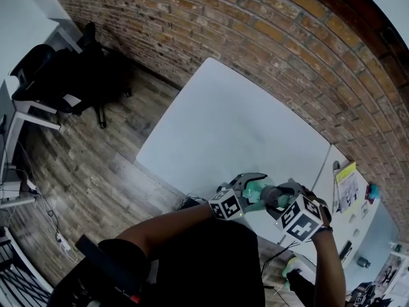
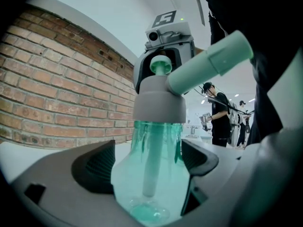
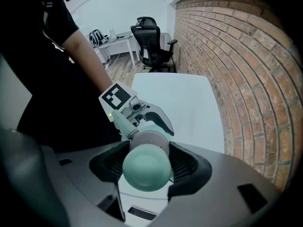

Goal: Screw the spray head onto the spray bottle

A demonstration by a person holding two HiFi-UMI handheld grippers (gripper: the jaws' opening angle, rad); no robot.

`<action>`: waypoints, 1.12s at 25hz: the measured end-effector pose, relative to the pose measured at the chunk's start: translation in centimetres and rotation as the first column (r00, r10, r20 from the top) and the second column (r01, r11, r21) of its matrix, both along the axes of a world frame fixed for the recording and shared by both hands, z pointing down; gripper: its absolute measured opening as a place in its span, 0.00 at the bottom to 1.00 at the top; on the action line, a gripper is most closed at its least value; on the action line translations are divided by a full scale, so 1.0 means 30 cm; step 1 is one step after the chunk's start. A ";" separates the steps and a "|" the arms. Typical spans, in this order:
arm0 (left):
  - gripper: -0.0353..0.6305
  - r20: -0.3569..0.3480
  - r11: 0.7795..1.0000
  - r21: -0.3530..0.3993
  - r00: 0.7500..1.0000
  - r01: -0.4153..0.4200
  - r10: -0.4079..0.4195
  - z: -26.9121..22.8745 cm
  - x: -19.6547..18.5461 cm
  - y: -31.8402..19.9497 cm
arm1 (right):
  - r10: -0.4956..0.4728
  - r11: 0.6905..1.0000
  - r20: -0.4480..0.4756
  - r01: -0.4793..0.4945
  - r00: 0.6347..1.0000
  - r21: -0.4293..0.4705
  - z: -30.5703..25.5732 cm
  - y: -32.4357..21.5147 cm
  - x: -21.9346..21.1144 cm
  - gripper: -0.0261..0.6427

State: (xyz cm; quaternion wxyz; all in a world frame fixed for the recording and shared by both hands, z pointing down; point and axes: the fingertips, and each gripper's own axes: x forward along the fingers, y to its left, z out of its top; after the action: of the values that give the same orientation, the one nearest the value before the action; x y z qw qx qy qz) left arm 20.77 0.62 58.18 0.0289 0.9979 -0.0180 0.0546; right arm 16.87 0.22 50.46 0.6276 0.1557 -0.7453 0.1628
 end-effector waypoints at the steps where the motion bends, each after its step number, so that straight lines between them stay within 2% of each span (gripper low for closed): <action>1: 0.68 -0.003 1.000 0.000 1.000 0.002 -0.002 -0.001 0.000 -0.001 | 0.015 1.000 0.001 -0.015 1.000 0.001 0.000 -0.001 0.000 0.43; 10: 0.68 0.002 1.000 -0.010 1.000 0.004 -0.004 -0.007 -0.005 -0.004 | 0.068 0.998 -0.001 -0.068 0.998 0.003 0.000 -0.003 -0.002 0.43; 13: 0.68 0.004 1.000 -0.017 1.000 0.003 -0.003 -0.007 -0.009 -0.006 | 0.050 0.999 0.017 -0.050 0.999 0.007 -0.003 -0.005 -0.009 0.43; 18: 0.68 0.003 1.000 -0.017 1.000 0.003 -0.003 -0.007 -0.008 -0.005 | -0.054 0.998 0.011 0.054 0.998 0.032 -0.020 0.011 -0.005 0.43; 23: 0.68 -0.001 1.000 -0.013 1.000 0.006 -0.006 -0.006 -0.002 -0.005 | -0.153 0.984 0.053 0.147 0.987 0.101 -0.091 -0.015 -0.024 0.43; 25: 0.68 -0.003 1.000 -0.009 1.000 0.006 -0.006 -0.001 -0.004 -0.005 | -0.251 0.964 0.026 0.248 0.968 0.092 -0.101 -0.006 -0.023 0.43; 28: 0.68 -0.002 1.000 -0.010 1.000 0.004 -0.004 -0.002 -0.006 -0.004 | -0.425 0.902 -0.068 0.428 0.903 0.057 -0.091 0.019 -0.003 0.43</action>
State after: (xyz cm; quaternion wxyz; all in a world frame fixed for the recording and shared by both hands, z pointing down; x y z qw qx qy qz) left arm 20.59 0.50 58.12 0.0338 0.9978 -0.0195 0.0536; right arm 16.79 0.79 47.73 0.6618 0.0153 -0.7494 -0.0092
